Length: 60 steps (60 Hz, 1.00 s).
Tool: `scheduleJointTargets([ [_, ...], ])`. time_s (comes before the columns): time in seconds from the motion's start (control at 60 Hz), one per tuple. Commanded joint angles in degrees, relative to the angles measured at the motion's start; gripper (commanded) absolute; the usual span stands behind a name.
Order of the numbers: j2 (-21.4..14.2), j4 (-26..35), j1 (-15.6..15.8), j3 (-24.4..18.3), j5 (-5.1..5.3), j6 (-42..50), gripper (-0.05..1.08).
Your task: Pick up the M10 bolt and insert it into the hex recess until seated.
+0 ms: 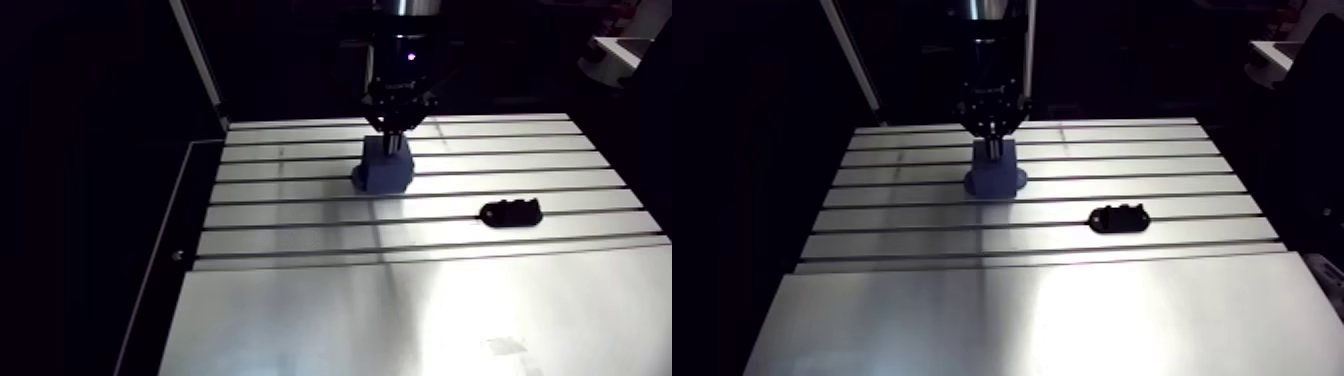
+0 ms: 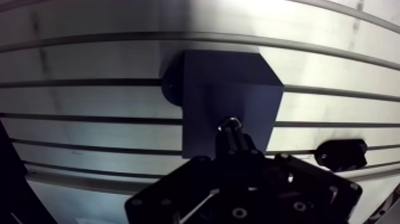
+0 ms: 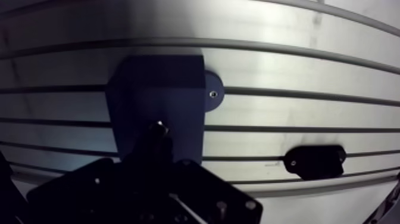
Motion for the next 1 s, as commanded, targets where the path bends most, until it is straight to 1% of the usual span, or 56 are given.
scheduleJointTargets([
  [0.017,-0.15,0.21,0.02,-0.36,0.08,-0.03,1.08],
  [0.083,-0.16,1.13,0.19,-0.54,0.08,-0.26,1.08],
  [0.167,-0.25,1.88,0.29,-1.15,0.34,-1.07,1.08],
  [0.5,-0.59,2.25,0.21,-1.69,0.16,-1.17,1.08],
  [0.567,-0.69,2.82,0.29,-1.93,0.16,-1.1,1.05],
  [0.583,-0.76,3.09,0.29,-2.03,0.16,-1.09,0.99],
  [0.6,-0.76,3.09,0.29,-2.03,0.16,-1.09,0.99],
  [0.617,-0.93,3.21,0.29,-2.12,0.09,-1.09,0.83],
  [0.633,-0.93,3.21,0.29,-2.12,0.09,-1.09,0.83],
  [0.65,-1.1,3.3,0.29,-2.13,0.0,-1.16,0.6],
  [0.667,-1.1,3.3,0.29,-2.13,0.0,-1.16,0.6],
  [0.683,-1.35,3.39,0.37,-2.13,-0.08,-1.25,0.35],
  [0.7,-1.35,3.39,0.37,-2.13,-0.08,-1.25,0.35],
  [0.717,-1.46,3.55,0.38,-2.21,-0.1,-1.41,0.15],
  [0.733,-1.46,3.55,0.38,-2.21,-0.1,-1.41,0.15],
  [0.75,-1.48,3.65,0.38,-2.22,-0.1,-1.58,0.03],
  [0.783,-1.63,3.74,0.38,-2.3,-0.1,-1.61,0.01],
  [0.917,-2.48,4.16,0.38,-2.48,0.06,-1.7,0.01],
  [1.0,-4.19,6.23,0.38,-3.29,0.08,-1.79,0.01],
])
